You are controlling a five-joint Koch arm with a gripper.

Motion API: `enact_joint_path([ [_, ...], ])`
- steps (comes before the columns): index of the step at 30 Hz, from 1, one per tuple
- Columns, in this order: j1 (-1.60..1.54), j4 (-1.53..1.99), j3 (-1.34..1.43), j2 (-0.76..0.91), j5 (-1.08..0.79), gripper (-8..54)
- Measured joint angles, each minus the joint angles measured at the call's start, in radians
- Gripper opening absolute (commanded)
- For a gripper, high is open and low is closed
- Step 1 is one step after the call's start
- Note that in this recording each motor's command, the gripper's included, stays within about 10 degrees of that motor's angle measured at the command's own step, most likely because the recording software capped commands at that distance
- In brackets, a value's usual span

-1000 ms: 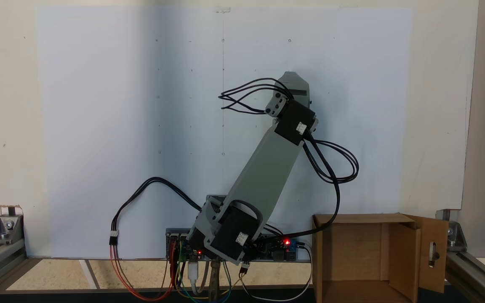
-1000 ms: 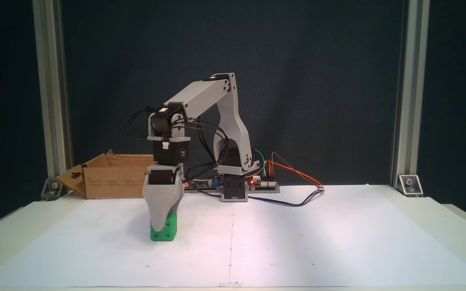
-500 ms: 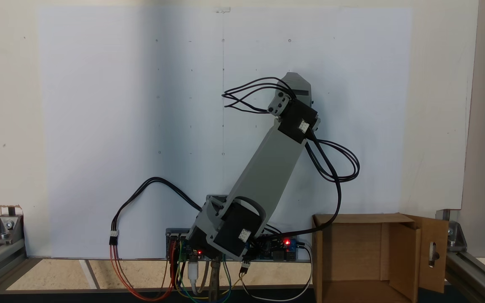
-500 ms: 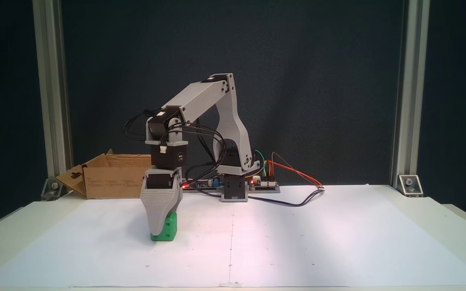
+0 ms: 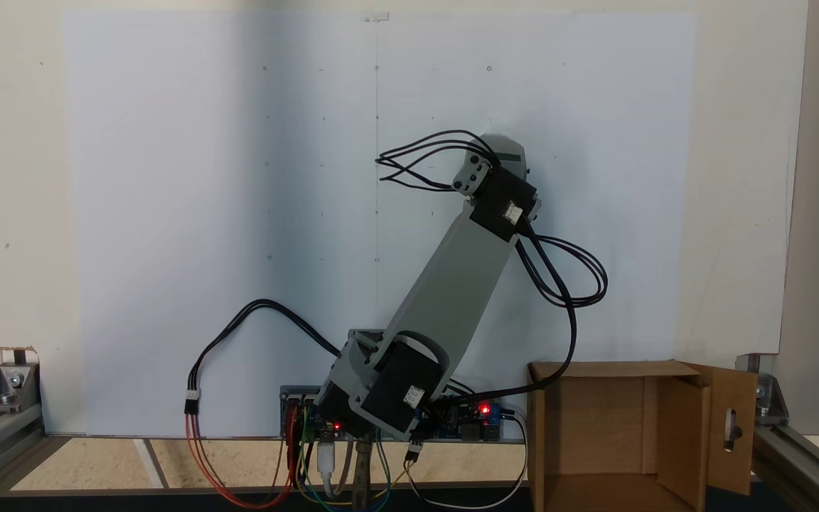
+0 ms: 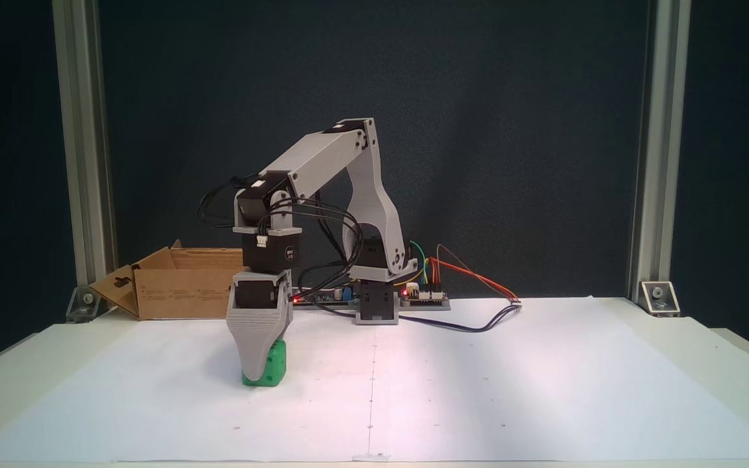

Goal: Grasp a green dice and put it in the bin.

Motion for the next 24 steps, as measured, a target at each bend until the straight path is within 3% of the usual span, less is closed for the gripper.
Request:
enact_joint_path([
  [2, 0.002, -0.003, 0.0, 0.0, 0.0, 12.0],
  [14, 0.003, 0.037, -0.011, 0.058, 0.008, 11.6],
  [24, 0.077, 0.63, -0.676, 0.201, 0.199, 11.5],
])
